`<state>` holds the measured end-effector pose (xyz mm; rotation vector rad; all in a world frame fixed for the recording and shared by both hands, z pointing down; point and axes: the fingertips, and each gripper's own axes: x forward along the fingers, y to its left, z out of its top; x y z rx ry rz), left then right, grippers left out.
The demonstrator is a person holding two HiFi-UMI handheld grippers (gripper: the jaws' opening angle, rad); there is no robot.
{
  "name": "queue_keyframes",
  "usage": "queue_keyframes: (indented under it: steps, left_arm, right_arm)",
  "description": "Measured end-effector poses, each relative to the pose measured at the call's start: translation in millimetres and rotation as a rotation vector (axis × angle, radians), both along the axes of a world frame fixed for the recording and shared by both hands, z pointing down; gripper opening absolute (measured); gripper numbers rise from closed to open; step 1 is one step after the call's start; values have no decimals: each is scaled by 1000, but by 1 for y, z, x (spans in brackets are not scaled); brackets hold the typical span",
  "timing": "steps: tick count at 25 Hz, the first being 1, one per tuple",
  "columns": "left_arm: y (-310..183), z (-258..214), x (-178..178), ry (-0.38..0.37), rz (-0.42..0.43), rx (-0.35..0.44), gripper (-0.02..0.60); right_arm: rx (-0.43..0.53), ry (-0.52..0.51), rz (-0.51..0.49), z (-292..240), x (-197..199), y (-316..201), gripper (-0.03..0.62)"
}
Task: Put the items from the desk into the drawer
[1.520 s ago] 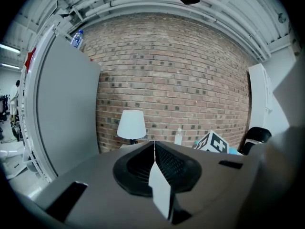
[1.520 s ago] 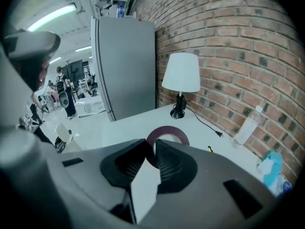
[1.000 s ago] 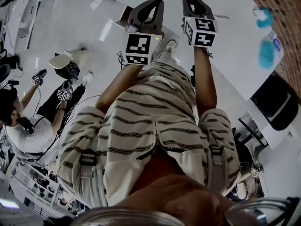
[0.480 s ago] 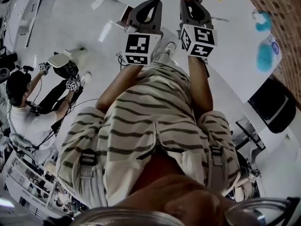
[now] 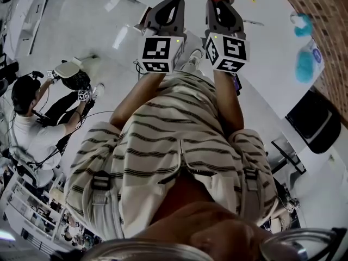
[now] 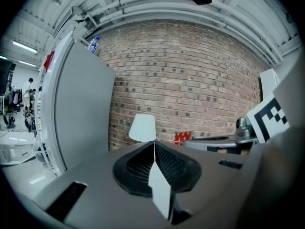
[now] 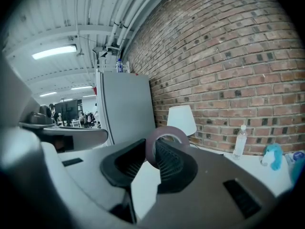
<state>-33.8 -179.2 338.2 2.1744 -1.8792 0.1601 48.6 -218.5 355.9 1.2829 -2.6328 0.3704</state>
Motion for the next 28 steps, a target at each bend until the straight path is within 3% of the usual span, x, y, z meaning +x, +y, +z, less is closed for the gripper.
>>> queue_keyframes:
  steps: [28]
  left_arm:
    - [3, -8, 3, -6, 21, 34, 5]
  right_arm:
    - [32, -15, 12, -13, -1, 10, 72]
